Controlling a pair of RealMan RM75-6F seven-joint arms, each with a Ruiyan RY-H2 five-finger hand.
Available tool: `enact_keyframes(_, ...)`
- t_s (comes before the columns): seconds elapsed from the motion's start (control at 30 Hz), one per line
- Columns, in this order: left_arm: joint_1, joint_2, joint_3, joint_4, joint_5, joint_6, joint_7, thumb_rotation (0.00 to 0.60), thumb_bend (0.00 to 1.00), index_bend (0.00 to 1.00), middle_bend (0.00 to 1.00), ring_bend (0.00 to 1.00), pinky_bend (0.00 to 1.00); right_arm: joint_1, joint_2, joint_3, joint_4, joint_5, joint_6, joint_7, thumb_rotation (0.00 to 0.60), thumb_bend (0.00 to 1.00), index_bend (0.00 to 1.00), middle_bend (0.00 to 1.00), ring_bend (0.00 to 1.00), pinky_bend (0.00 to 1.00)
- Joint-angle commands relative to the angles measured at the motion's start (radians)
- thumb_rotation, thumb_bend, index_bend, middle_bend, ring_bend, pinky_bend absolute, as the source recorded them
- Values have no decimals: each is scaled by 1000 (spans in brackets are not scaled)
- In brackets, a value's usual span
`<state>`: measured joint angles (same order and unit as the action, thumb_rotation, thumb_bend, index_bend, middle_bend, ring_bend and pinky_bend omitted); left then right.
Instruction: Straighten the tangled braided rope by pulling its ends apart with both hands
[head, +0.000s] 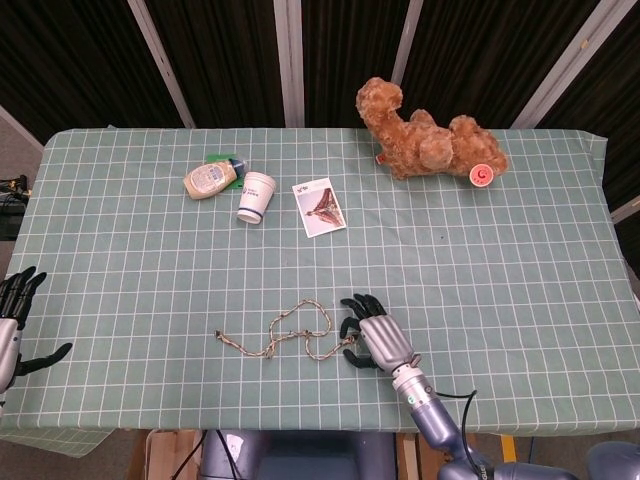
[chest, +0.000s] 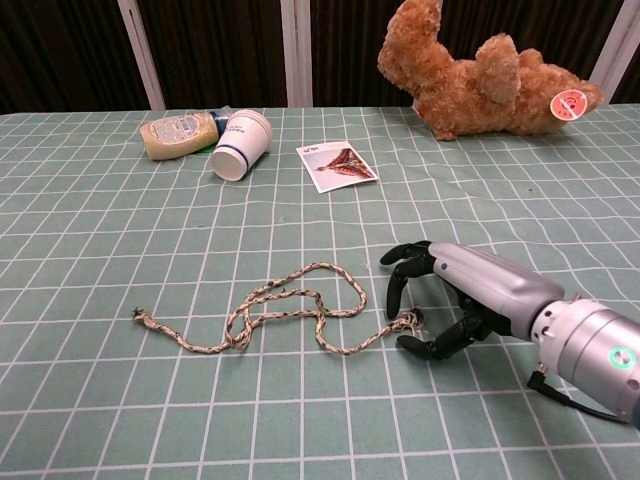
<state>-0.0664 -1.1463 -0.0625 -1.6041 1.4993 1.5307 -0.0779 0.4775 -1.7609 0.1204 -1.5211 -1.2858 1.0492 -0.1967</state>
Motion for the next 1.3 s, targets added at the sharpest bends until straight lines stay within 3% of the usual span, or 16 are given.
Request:
enact_keyframes(0.03,0,0,0,-1,0,0,0,600,131,63,0,0,0,1,-2,0,1,3,1,-1,600,349,519,167,0,0)
enact_keyframes(0.73,-1,0,2,-3,1,-1,1,600,131,63,0,0,0,7,-7,5,5,38,6,-17,600,403,554,181,0,0)
enact_keyframes(0.93,-1,1,2,-3,1,-1,0,600,131,63,0,0,0,6,-8,2,5,47,7,-22,600,482,587,196,0,0)
enact_keyframes(1.3,-4,1,6,-10,7,-6,11,600,131,65,0,0,0,1,26,0,-40,47,22,-30,600,514,614,211,0,0)
